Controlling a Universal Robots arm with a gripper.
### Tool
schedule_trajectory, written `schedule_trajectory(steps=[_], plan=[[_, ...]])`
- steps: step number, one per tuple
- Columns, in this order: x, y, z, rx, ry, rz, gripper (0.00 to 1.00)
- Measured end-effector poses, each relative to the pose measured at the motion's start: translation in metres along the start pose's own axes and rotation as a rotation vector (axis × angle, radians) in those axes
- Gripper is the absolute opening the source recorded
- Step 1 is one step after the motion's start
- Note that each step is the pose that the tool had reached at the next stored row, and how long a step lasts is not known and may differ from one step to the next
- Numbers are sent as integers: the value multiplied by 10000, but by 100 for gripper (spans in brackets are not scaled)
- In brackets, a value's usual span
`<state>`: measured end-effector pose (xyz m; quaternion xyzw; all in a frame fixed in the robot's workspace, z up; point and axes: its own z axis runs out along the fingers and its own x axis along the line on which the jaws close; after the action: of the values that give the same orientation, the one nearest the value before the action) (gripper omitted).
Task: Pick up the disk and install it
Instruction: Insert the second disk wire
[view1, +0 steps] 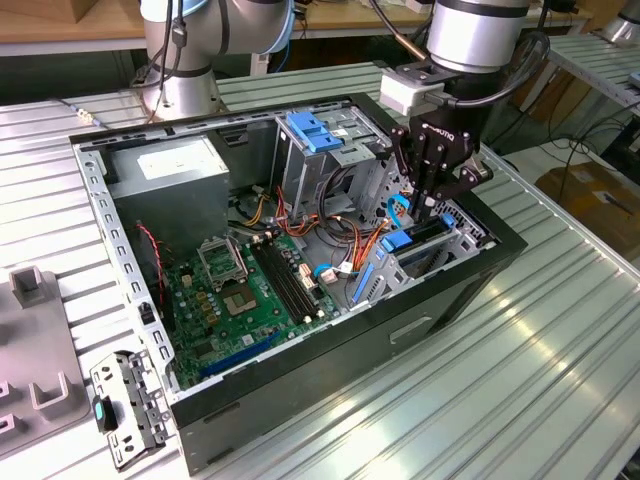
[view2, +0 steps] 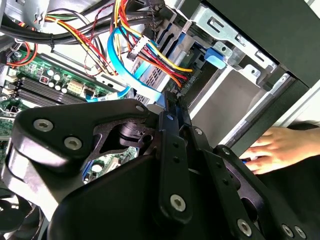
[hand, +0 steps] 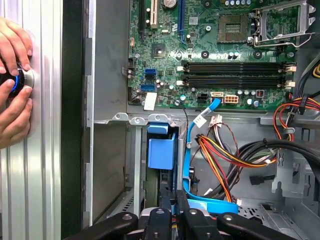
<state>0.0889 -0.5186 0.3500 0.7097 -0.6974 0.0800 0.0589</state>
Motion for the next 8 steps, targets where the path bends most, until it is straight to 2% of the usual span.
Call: schedule_trajectory(steps=[8], plan=[[0,0,0,0,-2,0,16]])
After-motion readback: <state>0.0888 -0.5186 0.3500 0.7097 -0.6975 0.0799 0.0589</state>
